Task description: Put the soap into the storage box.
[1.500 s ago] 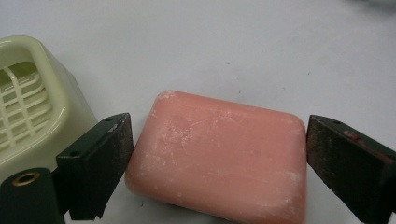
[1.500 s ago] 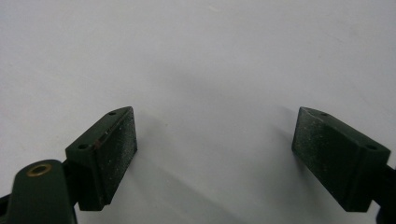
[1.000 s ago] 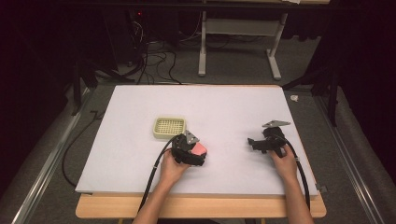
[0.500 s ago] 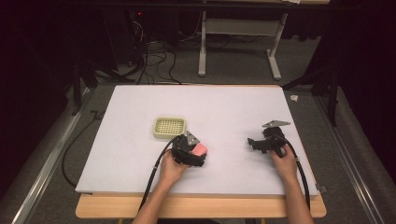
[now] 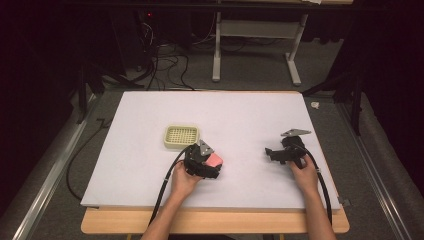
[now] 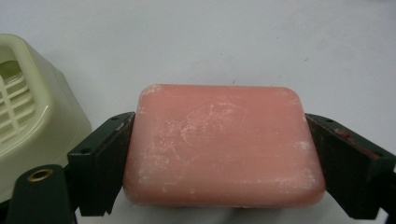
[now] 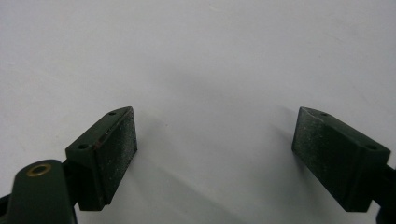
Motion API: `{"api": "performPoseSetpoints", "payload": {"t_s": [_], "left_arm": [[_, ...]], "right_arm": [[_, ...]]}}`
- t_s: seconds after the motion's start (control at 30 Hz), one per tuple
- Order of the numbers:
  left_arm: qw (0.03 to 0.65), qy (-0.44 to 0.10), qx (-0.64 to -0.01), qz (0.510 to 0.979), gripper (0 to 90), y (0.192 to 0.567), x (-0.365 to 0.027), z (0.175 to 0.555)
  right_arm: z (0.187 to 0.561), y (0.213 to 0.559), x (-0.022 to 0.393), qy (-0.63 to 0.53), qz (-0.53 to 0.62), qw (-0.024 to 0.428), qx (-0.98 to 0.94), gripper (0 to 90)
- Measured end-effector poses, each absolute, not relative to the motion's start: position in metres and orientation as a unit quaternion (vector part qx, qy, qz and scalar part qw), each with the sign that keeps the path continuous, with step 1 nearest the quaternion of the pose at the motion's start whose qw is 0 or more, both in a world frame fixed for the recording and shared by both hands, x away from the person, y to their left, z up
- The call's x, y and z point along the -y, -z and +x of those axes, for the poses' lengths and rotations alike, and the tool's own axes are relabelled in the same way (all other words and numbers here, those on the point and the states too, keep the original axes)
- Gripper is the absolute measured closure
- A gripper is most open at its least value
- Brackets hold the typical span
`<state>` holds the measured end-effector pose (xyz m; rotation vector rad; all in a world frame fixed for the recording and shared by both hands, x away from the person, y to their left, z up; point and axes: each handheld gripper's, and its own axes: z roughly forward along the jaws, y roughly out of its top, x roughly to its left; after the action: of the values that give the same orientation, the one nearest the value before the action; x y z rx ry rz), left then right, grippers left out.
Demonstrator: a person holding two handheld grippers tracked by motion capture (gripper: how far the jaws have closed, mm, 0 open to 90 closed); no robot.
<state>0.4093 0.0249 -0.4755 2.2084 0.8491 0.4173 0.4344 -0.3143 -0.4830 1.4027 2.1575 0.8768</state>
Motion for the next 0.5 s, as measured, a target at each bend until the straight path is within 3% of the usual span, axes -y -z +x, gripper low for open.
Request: {"api": "performPoseSetpoints", "payload": {"t_s": [0.5], "left_arm": [[0.381,-0.154,-0.335,0.848,13.8,0.463,-0.033,0.405]], "right_arm": [[0.434,0.483,0.314,-0.315,0.504,0.210,-0.776,14.5]]}}
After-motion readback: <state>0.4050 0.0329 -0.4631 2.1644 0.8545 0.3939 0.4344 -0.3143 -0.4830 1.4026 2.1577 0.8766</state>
